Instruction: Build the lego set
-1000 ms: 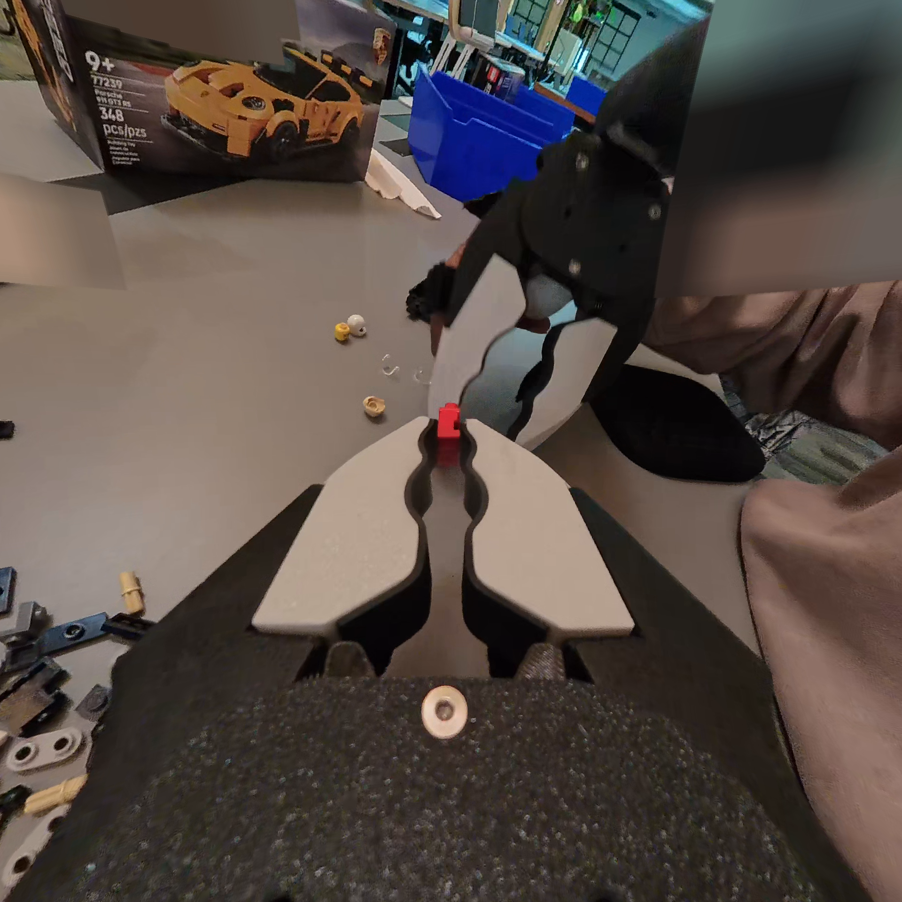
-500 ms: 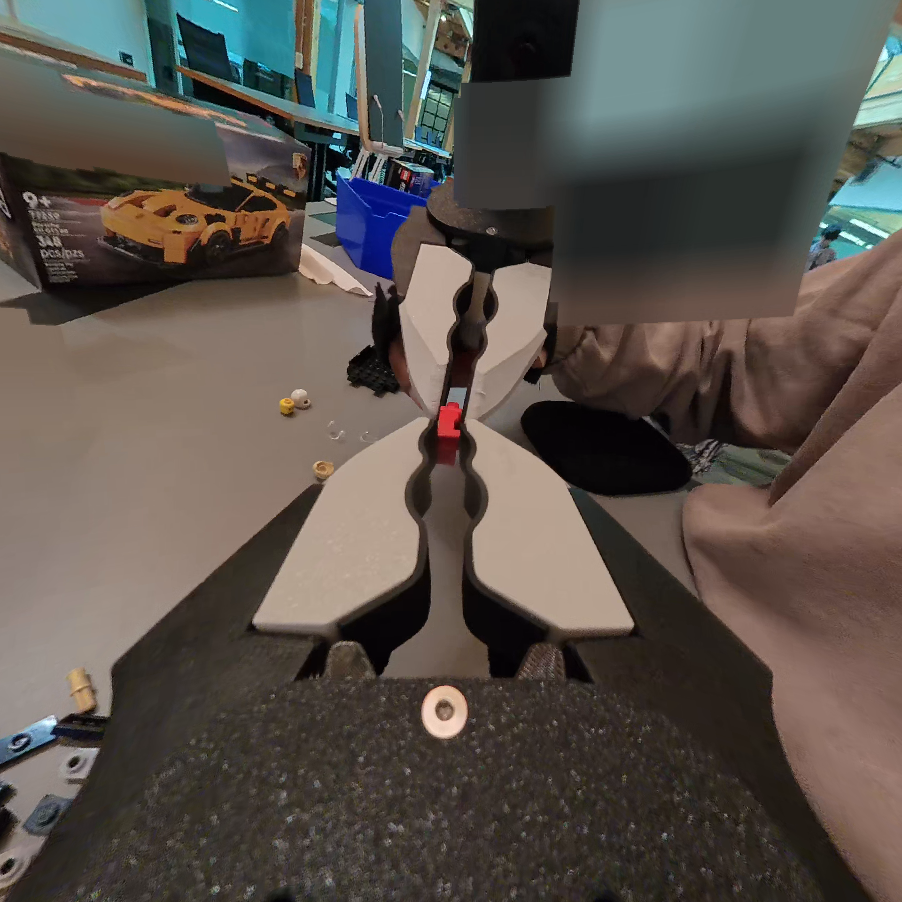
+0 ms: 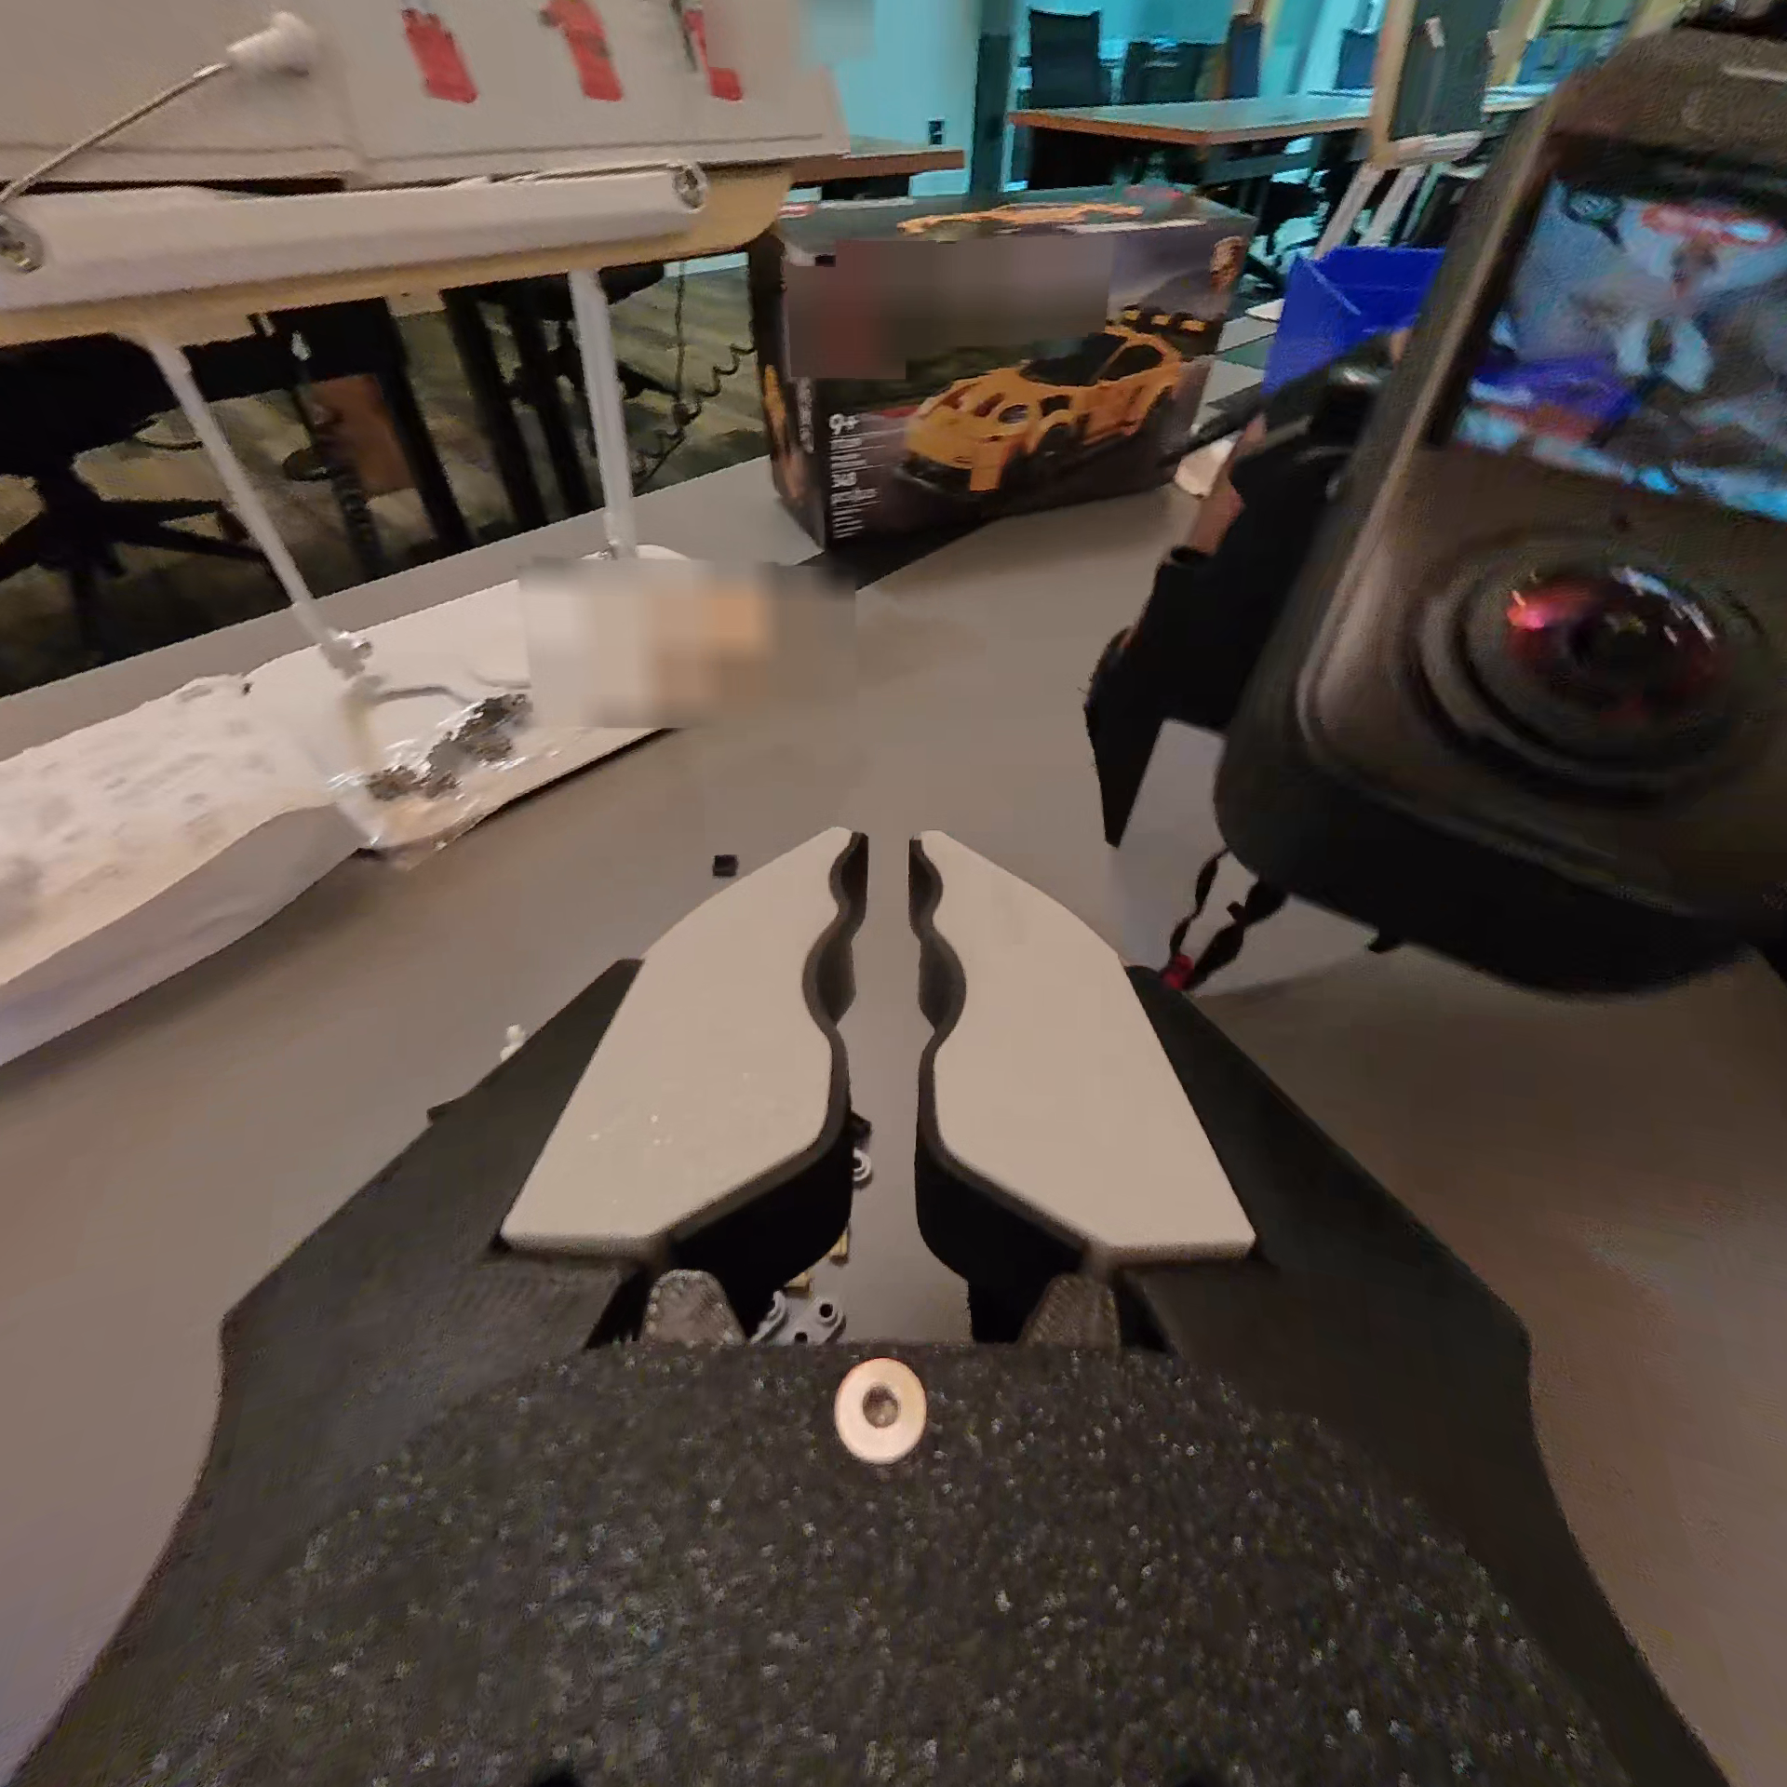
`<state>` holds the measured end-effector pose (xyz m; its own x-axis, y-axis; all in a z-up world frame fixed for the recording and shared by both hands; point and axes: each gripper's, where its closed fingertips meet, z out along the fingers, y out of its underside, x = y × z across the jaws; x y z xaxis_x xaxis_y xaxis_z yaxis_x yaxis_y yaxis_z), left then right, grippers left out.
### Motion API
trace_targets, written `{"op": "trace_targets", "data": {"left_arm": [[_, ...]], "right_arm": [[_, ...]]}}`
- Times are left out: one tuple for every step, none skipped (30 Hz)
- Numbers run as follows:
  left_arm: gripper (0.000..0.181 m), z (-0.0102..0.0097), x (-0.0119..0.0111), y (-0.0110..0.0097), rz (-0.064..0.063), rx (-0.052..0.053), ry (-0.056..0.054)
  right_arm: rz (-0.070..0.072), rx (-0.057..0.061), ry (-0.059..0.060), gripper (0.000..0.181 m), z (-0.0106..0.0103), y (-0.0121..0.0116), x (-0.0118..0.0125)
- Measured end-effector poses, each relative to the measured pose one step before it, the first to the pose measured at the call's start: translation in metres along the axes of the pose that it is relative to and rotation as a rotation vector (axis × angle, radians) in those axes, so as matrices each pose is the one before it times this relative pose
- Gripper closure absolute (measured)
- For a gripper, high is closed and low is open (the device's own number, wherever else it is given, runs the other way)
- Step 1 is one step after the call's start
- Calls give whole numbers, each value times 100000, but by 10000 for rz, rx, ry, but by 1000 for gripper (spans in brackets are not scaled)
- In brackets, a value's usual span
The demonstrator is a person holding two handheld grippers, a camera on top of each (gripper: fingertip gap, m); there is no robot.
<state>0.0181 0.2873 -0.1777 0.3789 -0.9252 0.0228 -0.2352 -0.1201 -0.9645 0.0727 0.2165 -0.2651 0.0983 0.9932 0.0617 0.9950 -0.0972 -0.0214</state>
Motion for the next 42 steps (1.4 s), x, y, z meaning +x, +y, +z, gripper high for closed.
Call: {"op": "trace_targets", "data": {"left_arm": [[174,3,-372,79,-107,-49,-181],[174,-27,-286,-12,-93,12,-100],[174,-31,-228,-36,-88,15,-60],[174,-23,-155,-47,-62,14,-28],[174,-35,-164,-44,-28,25,-57],[174,-25,-121,-25,-10,7,-48],[174,-21,-14,-9,-15,1,22],[174,-17,-17,1,-25,2,-3],[174,-6,-9,-3,0,4,-3],[174,-2,34,21,4,-8,11],[174,2,7,4,-1,-3,-5],[174,-8,56,-18,5,10,25],[174,-4,63,-19,-1,10,33],[174,-9,63,-29,-2,11,26],[174,-8,68,-31,2,13,32],[174,9,93,-35,5,12,46],[174,33,107,-22,9,5,50],[174,44,133,6,13,-2,53],[174,58,177,-3,21,4,71],[174,67,248,8,27,2,102],[174,75,315,13,30,-11,132],[174,78,372,48,30,-23,144],[174,71,405,31,21,-25,158],[174,72,442,33,2,-27,177],[174,63,447,24,-3,-25,174],[174,52,433,20,4,-26,163],[174,61,435,37,10,-34,167],[174,78,444,64,-5,-45,188],[174,93,500,59,-23,-45,228],[174,89,489,61,-33,-37,228],[174,90,445,54,-30,-30,207],[174,92,449,72,-27,-56,210],[174,110,486,133,-58,-101,250],[174,128,589,170,-123,-130,332],[174,160,735,197,-206,-151,451],[174,201,914,265,-300,-186,605],[173,234,953,287,-403,-188,667],[172,258,855,227,-463,-120,613],[171,274,732,188,-464,-83,536],[169,292,599,139,-413,-35,444],[168,286,526,142,-372,-34,386],[166,257,471,127,-345,-27,347]], "right_arm": [[-47,-36,-85,174,51,-215,-67],[-13,-30,32,174,-44,-110,138],[-19,31,14,174,-13,-117,97],[11,15,-43,174,46,-36,23],[34,-5,-29,174,41,-1,25],[1,65,-19,174,-12,-69,19],[16,73,-5,174,1,-48,9],[55,103,-19,173,-7,-52,-2],[69,157,-41,170,-45,-64,-60],[103,166,26,165,-124,-22,-6],[152,270,98,160,-347,-24,79],[276,529,112,156,-601,-201,98],[495,669,103,154,-764,-239,100],[620,647,114,154,-751,-53,56],[603,558,207,154,-633,214,81],[574,441,231,154,-441,518,27],[559,309,226,153,-221,799,-38],[537,176,235,152,-41,1023,-46],[487,159,159,151,79,1010,-144],[489,179,99,150,128,874,-181],[456,226,96,149,143,677,-163],[389,250,94,149,116,478,-114],[331,218,100,148,117,352,-56],[271,200,78,148,92,222,-15],[220,183,39,148,112,108,-8],[150,97,-12,148,180,114,-53],[52,52,-2,148,233,105,-30],[21,15,6,148,283,96,24],[6,-24,-53,149,292,95,-37],[-21,-88,-24,152,315,165,59],[-84,-21,14,158,233,54,106],[-202,132,-81,160,66,-199,-28],[-327,-41,-282,160,34,-7,-342],[-593,63,-164,161,-64,-143,-315],[-802,177,187,161,-233,-359,-3],[-863,192,64,161,-406,-528,-275],[-847,425,-61,161,-614,-1009,-573],[-735,436,71,161,-696,-1240,-382],[-735,321,105,161,-681,-1218,-275],[-784,287,262,161,-655,-1219,-55],[-777,107,287,161,-548,-954,67],[-695,-94,327,161,-417,-645,212]]}}
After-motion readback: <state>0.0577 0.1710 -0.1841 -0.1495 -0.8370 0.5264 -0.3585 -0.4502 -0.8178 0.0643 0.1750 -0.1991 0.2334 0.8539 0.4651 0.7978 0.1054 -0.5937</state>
